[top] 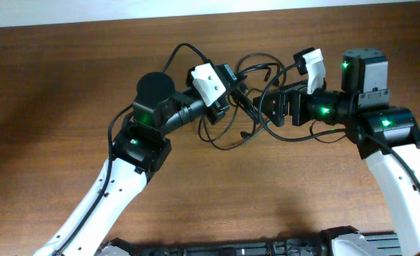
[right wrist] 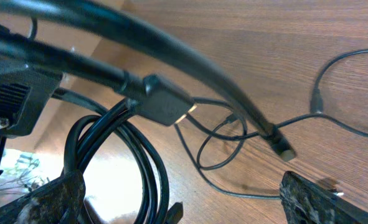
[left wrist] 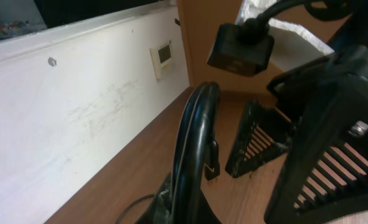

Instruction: Untangle cables

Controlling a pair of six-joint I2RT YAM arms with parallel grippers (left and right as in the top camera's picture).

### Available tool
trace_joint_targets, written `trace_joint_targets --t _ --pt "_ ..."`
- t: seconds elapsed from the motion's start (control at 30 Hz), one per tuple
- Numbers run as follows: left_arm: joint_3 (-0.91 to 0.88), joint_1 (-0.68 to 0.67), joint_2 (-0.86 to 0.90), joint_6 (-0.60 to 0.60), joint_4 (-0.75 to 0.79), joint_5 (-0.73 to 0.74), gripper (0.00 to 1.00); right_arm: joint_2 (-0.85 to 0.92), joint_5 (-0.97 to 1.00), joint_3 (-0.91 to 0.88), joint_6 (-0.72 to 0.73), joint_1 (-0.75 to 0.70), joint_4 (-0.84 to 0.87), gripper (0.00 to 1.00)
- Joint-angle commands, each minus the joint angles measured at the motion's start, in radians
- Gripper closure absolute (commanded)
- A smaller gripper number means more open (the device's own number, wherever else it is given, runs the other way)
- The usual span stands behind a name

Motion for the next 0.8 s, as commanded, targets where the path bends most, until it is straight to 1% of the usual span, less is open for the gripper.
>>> trace_joint_targets --t 0.0,0.13,0.27,0.33,0.43,0.57,0.6,0.63,0.67,0.73,0.77 --pt "0.014 0.004 -0.013 -0.034 0.024 -0.007 1.0 -0.021 -0.052 -0.003 -0.015 -0.002 -0.013 0.03" --pt "0.014 0.004 -0.013 -0.033 0.024 -0.008 1.0 -0.021 -0.082 -0.003 -0.016 0.0 -0.014 0.03" --pt "0.014 0.004 -0.013 -0.034 0.023 -0.007 1.0 -0.021 -0.081 -0.003 -0.019 0.043 -0.013 0.03" --pt "0.014 0.004 -0.013 -0.034 0.024 -0.007 1.0 -0.021 -0.072 -0.003 -0.019 0.058 -0.014 0.03" --pt "0.014 0.004 -0.013 -0.071 0.032 0.012 1.0 -0.021 -0.035 -0.003 -0.019 0.07 -0.014 0.03" --pt "0.014 0.004 -0.013 -0.07 0.026 0.024 1.0 -0.021 -0.015 -0.003 -0.019 0.069 -0.002 0.04" --pt "0.014 0.004 -0.013 -0.071 0.027 0.024 1.0 -0.021 -0.013 -0.003 -0.019 0.069 -0.001 0.11" --pt "0.014 0.004 -0.013 -0.071 0.028 0.023 1.0 -0.021 -0.013 -0.003 -0.019 0.069 -0.002 0.38" --pt "0.014 0.005 -0.013 -0.071 0.028 0.023 1.0 -0.021 -0.013 -0.003 -0.019 0.069 -0.003 0.58" --pt "0.014 0.005 -0.013 -0.071 0.029 0.019 1.0 -0.021 -0.013 -0.003 -0.019 0.07 -0.003 0.79" --pt "0.014 0.004 -0.013 -0.076 0.029 0.018 1.0 -0.021 -0.013 -0.003 -0.019 0.07 -0.005 0.93"
